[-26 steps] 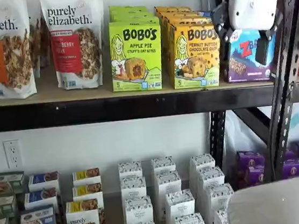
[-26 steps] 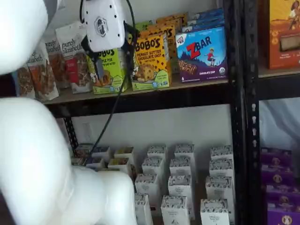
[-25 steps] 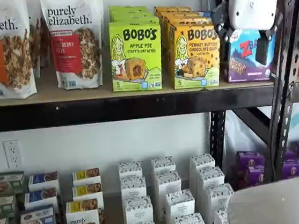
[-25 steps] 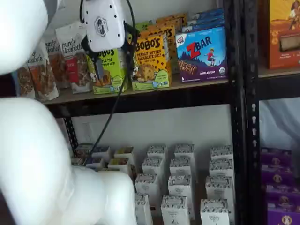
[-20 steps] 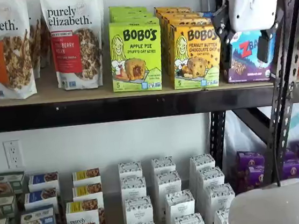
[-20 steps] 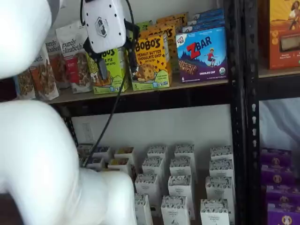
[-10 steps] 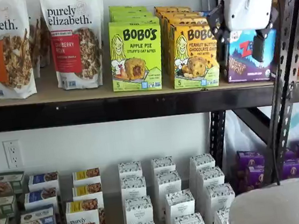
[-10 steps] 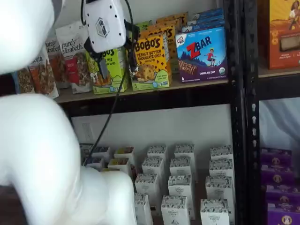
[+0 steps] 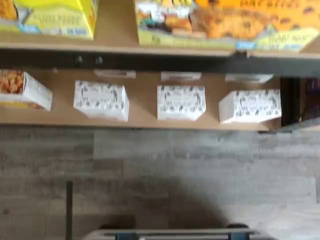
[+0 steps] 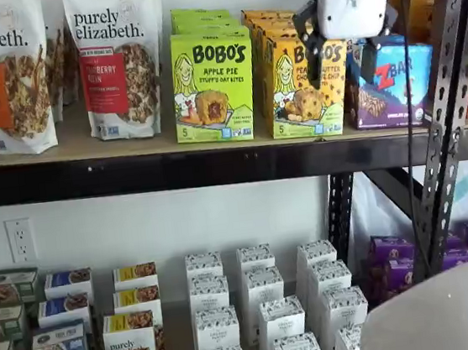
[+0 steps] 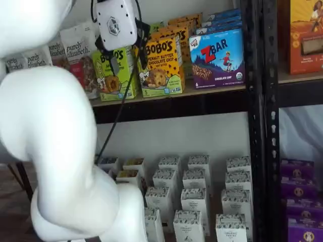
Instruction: Pick up the orange box on the top shelf, the fifth box from the left
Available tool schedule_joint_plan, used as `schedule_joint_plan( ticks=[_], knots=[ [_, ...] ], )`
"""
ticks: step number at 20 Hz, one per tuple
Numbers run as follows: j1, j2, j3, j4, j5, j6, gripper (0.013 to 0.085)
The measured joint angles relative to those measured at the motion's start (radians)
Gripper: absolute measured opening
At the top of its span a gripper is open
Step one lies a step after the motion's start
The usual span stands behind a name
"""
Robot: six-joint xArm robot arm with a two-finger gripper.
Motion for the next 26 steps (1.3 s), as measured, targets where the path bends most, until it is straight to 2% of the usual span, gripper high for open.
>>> schedule_joint_plan(
  ticks=[4, 6, 15, 22, 26],
  knots=[
    [-0.014, 0.045, -0.023, -0.005, -0.064, -0.011, 0.085],
    [-0.038, 0.069, -0.038, 0.01, -0.106, -0.031, 0.085],
    [-0.09, 0.13, -0.081, 0.034, -0.183, -0.08, 0.085],
    [-0.095, 0.149, -0.09, 0.02, -0.22, -0.084, 0.085],
    [-0.087, 0.164, -0.102, -0.006, -0.226, -0.076, 0.085]
  ],
)
